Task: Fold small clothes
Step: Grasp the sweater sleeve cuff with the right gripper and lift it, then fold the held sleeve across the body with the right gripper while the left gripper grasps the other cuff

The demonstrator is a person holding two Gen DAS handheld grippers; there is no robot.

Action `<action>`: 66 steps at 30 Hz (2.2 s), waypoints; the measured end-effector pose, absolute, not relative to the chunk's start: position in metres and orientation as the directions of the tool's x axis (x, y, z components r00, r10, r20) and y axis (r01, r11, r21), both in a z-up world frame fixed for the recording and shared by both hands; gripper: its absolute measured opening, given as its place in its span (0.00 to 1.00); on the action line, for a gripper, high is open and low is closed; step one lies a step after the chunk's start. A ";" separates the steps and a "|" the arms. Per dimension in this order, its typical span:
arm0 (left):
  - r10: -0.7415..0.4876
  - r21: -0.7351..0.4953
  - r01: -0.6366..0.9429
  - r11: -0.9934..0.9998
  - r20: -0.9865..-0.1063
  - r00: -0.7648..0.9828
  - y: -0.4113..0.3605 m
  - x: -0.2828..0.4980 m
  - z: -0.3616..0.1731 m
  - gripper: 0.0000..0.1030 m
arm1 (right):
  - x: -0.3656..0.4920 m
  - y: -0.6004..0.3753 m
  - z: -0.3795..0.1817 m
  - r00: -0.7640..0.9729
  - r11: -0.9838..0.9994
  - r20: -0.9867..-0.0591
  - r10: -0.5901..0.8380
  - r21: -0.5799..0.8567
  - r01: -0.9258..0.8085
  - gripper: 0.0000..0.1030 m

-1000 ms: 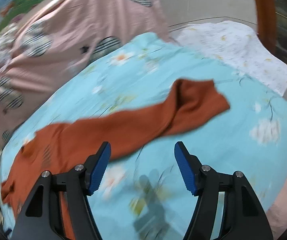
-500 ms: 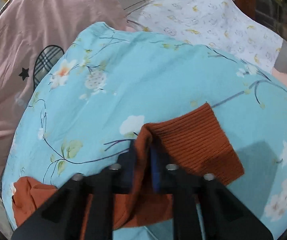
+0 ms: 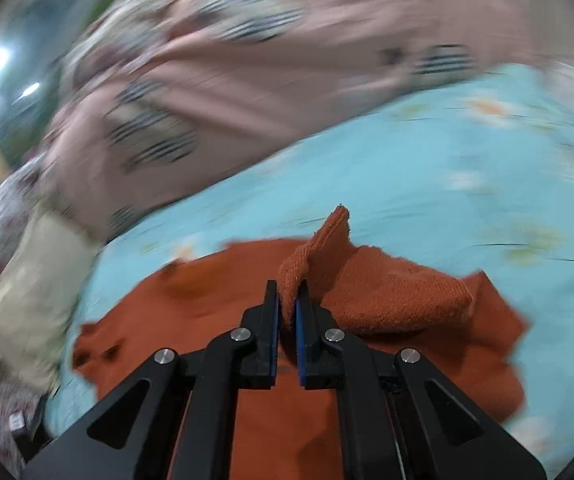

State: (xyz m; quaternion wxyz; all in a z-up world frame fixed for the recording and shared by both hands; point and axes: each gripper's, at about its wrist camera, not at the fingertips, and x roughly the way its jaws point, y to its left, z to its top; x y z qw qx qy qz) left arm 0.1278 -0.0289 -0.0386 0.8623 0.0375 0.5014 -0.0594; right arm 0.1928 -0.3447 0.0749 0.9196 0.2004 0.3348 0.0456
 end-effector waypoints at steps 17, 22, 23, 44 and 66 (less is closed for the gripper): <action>-0.147 -0.186 -0.034 0.982 -0.866 0.478 0.056 0.125 -0.054 0.95 | 0.248 -0.107 -0.014 0.489 0.842 -0.686 0.538 0.425 -0.331 0.11; -0.223 -0.263 -0.014 0.965 -0.845 0.486 0.056 0.141 -0.057 0.95 | 0.238 -0.122 -0.027 0.426 0.829 -0.711 0.560 0.473 -0.299 0.35; -0.251 -0.286 0.002 0.958 -0.837 0.486 0.055 0.150 -0.057 0.95 | 0.231 -0.129 -0.025 0.434 0.832 -0.710 0.555 0.470 -0.294 0.41; -0.503 -0.404 0.312 0.860 -0.774 0.385 -0.007 0.333 -0.064 0.06 | 0.133 -0.249 0.007 0.620 0.853 -0.661 0.423 0.521 -0.027 0.44; -0.454 -0.462 0.126 0.878 -0.718 0.528 0.071 0.289 -0.076 0.05 | 0.111 -0.319 0.036 0.693 0.922 -0.707 0.139 0.349 0.171 0.48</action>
